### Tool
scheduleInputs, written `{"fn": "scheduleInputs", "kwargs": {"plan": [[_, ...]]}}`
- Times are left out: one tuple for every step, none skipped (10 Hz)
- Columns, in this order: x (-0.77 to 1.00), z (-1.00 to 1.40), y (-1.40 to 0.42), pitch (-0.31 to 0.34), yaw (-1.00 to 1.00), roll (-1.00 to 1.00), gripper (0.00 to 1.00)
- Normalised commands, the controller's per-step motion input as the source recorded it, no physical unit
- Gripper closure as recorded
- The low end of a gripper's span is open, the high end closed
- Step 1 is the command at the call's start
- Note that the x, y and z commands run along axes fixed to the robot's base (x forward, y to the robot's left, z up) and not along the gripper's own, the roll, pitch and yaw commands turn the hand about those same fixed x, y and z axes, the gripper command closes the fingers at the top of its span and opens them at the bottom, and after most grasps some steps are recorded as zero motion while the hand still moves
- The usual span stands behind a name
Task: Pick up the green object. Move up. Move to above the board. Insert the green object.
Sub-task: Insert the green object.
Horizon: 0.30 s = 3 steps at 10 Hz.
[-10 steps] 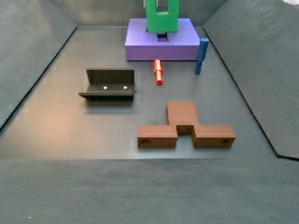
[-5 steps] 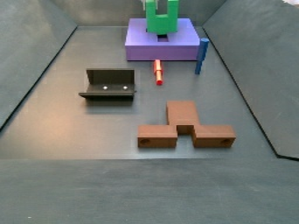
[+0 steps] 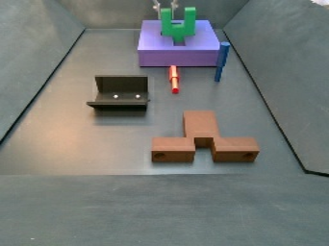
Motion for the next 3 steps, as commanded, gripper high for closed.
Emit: {"fn": "scheduleInputs", "kwargs": {"plan": [[0.0, -0.71, 0.0, -0.1, 0.0, 0.07, 1.0], [0.0, -0.42, 0.0, -0.03, 0.0, 0.05, 1.0], [0.0, 0.0, 0.0, 0.0, 0.0, 0.0, 1.0]]}}
